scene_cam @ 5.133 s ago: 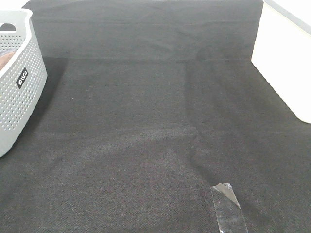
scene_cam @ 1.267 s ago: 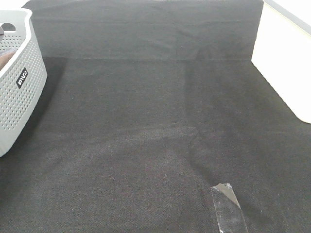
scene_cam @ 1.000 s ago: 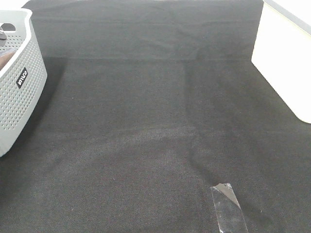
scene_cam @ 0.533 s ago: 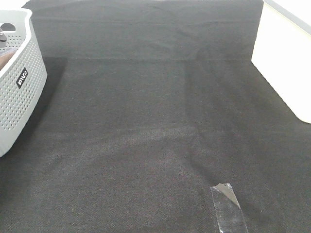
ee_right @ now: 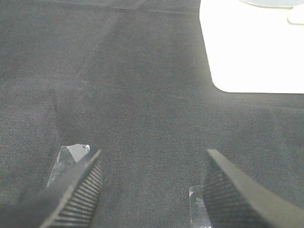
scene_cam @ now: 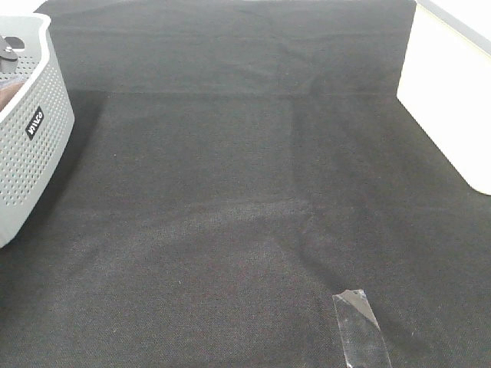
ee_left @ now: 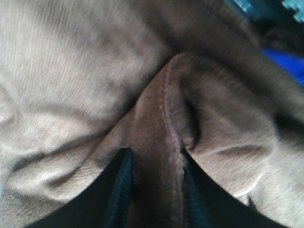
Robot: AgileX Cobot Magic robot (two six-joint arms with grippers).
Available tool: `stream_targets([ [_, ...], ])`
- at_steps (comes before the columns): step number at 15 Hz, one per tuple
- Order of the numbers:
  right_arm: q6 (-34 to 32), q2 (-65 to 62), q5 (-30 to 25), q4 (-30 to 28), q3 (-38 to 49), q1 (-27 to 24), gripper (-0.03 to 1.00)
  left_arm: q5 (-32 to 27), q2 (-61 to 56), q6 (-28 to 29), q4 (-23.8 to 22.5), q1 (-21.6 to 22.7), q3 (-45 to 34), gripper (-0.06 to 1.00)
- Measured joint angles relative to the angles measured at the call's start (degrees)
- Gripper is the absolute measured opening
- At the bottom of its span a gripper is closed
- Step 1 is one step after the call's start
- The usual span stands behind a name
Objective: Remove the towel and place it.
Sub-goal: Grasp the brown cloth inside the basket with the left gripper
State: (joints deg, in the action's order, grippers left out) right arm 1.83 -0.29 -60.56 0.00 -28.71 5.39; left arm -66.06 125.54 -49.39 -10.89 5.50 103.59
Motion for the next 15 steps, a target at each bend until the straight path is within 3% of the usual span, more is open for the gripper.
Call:
stream_targets([
  [2,0.00,0.00,0.00,0.00,0.00,0.00,0.58,0.06,0.00,0.00,-1.49,0.00,0.00,0.22],
  [4,0.00,0.00,0.00,0.00,0.00,0.00,0.58,-0.11,0.00,0.00,-3.15,0.00,0.97,0.03],
  [5,0.00,0.00,0.00,0.00,0.00,0.00,0.58,-0.17,0.00,0.00,-3.15,0.00,1.83,0.00],
  [10,0.00,0.00,0.00,0.00,0.00,0.00,0.58,-3.09,-1.09,5.21,-0.92,0.00,5.79,0.00],
  [15,1.09,0.97,1.43,0.46,-0.63,0.00,0.58,-3.38,-11.34,9.57,-0.80,0.00,7.39,0.00],
])
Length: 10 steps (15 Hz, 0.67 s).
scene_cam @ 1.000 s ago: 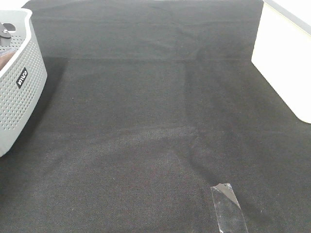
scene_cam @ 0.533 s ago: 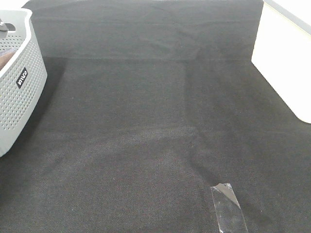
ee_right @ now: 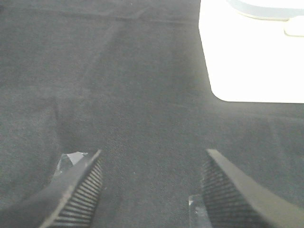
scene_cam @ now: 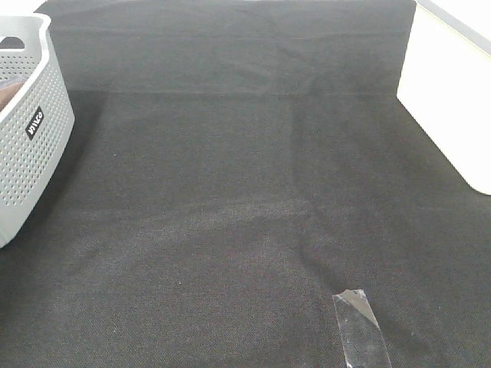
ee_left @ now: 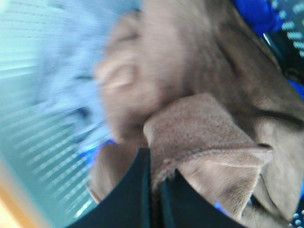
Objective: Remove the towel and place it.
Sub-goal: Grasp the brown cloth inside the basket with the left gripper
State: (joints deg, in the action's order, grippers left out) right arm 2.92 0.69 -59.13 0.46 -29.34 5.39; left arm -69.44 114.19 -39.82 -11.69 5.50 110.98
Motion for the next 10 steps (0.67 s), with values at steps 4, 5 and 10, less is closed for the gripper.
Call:
stream_targets([
  [4,12.20,8.14,1.66,9.45,-0.17,0.00,0.58,-0.11,-8.71,3.04,0.69,0.00,0.00,0.00],
  [5,16.39,10.66,2.75,13.24,-0.17,0.00,0.58,-0.17,-10.60,3.67,1.09,0.00,0.00,0.00],
  [10,34.72,22.46,11.06,28.42,-0.23,0.00,0.58,-0.29,-19.60,6.82,1.20,-4.01,0.00,0.00],
])
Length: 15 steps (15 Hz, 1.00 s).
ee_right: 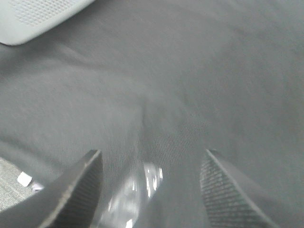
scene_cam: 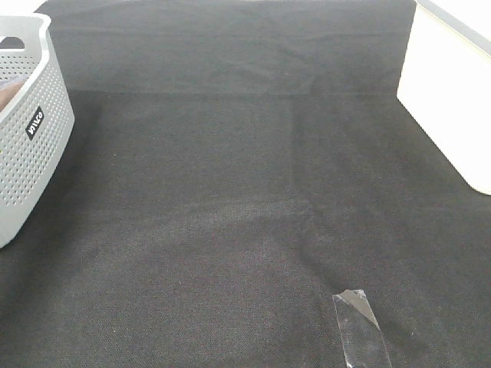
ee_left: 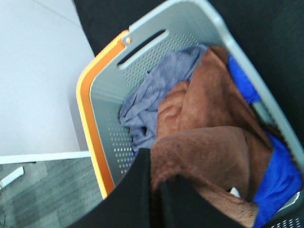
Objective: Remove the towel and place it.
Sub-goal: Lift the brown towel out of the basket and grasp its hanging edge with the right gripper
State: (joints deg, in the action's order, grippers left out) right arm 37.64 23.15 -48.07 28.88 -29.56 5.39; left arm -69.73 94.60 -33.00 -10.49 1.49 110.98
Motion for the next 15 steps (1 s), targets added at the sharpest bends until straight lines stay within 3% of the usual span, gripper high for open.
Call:
stream_targets([
  [6,20.97,14.67,2.64,18.33,-0.40,0.00,0.58,3.67,-4.24,9.22,-0.92,-12.66,4.53,0.00],
  [7,23.26,15.47,2.92,20.63,-0.40,0.00,0.58,3.67,-4.24,9.45,-1.03,-13.92,5.21,0.00],
  [10,37.41,21.37,3.38,34.66,-0.40,0.00,0.58,3.67,-4.24,9.91,-1.03,-20.51,8.02,0.00],
  [15,51.62,32.09,3.44,47.78,-0.40,0.00,0.58,4.64,-4.13,13.64,-1.66,-30.42,9.51,0.00],
])
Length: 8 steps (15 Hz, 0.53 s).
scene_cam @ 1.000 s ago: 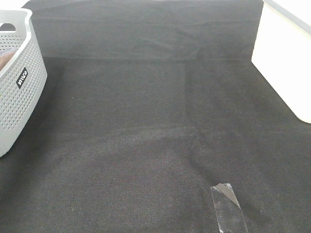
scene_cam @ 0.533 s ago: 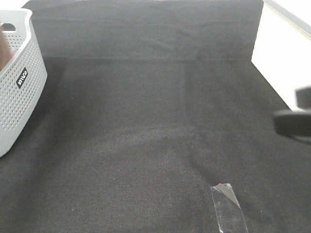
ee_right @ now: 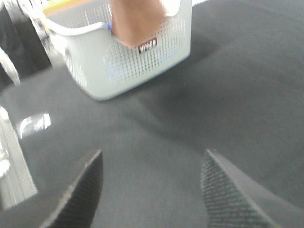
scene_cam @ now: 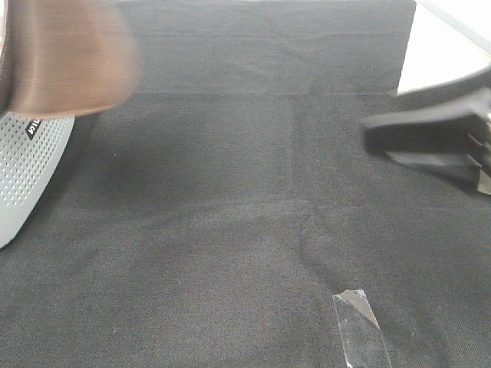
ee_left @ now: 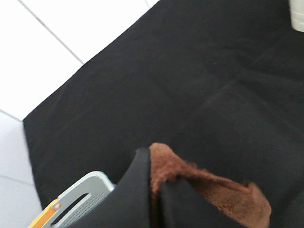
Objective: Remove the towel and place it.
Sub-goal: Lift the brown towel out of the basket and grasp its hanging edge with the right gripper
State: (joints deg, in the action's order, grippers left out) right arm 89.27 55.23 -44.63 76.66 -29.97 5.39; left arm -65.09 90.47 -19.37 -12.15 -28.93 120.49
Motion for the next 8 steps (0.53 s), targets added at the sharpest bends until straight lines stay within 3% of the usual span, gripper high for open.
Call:
stream_targets([
  [2,7.28,4.98,0.11,7.56,-0.23,0.00,0.61,-0.11,0.80,0.00,-0.34,-3.50,0.06,0.00],
  [4,12.89,13.52,-1.60,10.89,-4.47,0.06,0.75,-0.17,2.12,-0.29,-0.34,-7.91,0.06,0.00],
  [8,18.91,24.06,-4.35,17.02,-11.23,0.46,0.79,1.03,4.01,-0.40,-0.40,-10.03,0.06,0.00],
])
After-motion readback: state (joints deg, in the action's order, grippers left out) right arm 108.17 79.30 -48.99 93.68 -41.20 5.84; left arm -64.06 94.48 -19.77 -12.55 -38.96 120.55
